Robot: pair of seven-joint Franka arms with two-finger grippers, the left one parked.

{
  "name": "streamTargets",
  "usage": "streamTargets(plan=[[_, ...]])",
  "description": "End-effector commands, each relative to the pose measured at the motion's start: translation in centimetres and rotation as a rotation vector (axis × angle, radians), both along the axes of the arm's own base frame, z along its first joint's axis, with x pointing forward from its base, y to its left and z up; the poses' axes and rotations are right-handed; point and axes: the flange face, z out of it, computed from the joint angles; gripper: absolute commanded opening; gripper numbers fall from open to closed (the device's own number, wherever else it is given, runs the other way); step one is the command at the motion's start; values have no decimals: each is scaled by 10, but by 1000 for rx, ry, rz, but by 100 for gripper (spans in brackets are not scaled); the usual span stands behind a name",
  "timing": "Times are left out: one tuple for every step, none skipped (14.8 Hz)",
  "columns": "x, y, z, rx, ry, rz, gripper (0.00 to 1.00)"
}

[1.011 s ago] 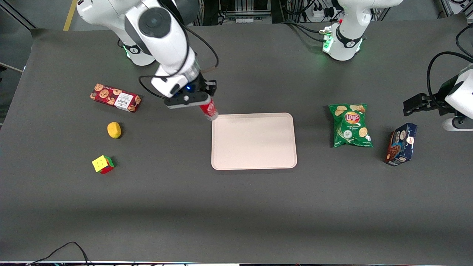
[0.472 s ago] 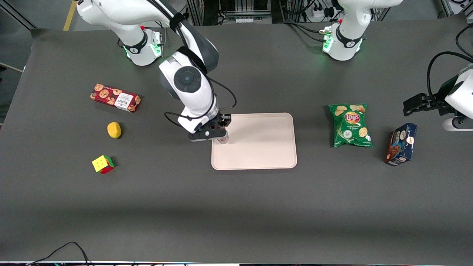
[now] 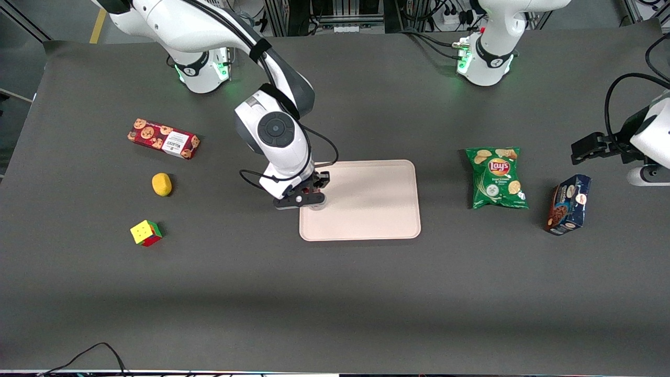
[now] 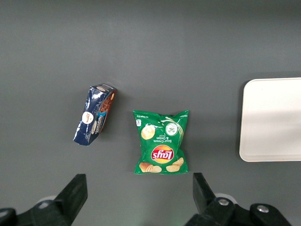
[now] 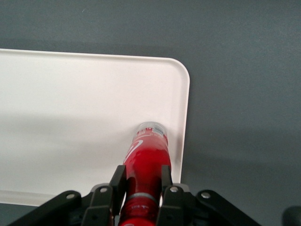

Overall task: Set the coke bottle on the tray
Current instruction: 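Lower the bottle upright onto the tray and open the right gripper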

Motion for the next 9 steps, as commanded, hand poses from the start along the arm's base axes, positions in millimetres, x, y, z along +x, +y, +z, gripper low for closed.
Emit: streamTargets(plan=[[7, 6, 0, -2, -15, -6, 0], [8, 7, 0, 0, -17, -7, 0], [8, 7, -2, -2, -15, -5, 0], [8, 7, -5, -3, -12, -7, 0], [8, 7, -7, -5, -10, -5, 0], [10, 4, -8, -7, -7, -10, 15], [12, 2, -8, -6, -7, -11, 32], [12, 1, -10, -7, -6, -13, 65], [13, 0, -10, -9, -7, -15, 100]])
